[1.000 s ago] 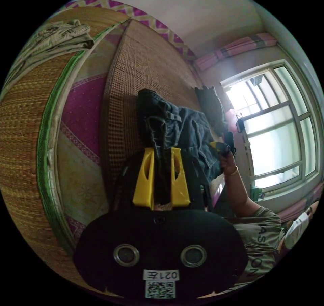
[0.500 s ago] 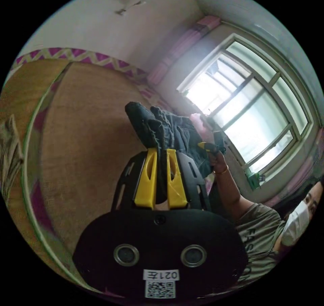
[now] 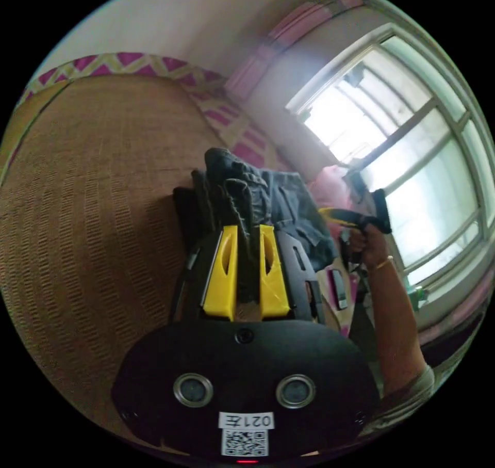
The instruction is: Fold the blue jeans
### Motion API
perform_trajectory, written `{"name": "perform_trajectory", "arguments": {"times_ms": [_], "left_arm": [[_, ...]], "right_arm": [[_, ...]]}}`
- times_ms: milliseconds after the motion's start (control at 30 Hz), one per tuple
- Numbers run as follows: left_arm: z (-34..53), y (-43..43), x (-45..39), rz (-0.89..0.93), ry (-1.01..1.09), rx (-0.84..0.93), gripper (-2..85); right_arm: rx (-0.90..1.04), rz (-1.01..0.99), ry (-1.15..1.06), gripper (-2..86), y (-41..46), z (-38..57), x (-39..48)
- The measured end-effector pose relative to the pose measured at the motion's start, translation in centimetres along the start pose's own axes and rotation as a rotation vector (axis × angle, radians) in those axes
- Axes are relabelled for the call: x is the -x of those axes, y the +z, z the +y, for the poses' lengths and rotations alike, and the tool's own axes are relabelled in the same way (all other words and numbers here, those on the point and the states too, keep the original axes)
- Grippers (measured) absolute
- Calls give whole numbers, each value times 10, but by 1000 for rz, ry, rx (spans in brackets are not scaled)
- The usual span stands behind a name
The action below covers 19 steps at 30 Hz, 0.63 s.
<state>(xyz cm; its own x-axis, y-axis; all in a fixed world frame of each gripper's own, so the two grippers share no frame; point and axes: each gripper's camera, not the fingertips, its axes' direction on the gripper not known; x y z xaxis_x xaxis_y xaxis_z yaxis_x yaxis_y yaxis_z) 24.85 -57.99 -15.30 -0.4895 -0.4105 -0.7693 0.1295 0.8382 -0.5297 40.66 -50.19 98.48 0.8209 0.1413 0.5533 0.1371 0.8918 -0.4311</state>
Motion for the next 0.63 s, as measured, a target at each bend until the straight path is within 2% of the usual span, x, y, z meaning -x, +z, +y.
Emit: {"name": "perform_trajectory", "arguments": {"times_ms": [67,133,200,333,500,633], "left_arm": [[12,-17,-5,-2,48,-44,24],[25,-37,-17,-83,125,-61,6],[48,-64,-41,-247,255,-71,-5],[96,-104,-82,-448,392,-83,-9],[189,-189,-103,-682,306,-171,-4],[257,-258,-88,-809,183,-205,-8]], "right_arm": [[-47,-16,-17,136,12,16,2],[-111,-20,-37,132,12,36,11],[-234,56,-100,121,4,73,38],[-255,201,-291,85,32,132,118],[-276,306,-617,-1,140,251,298],[-284,203,-807,-4,226,335,419]]}}
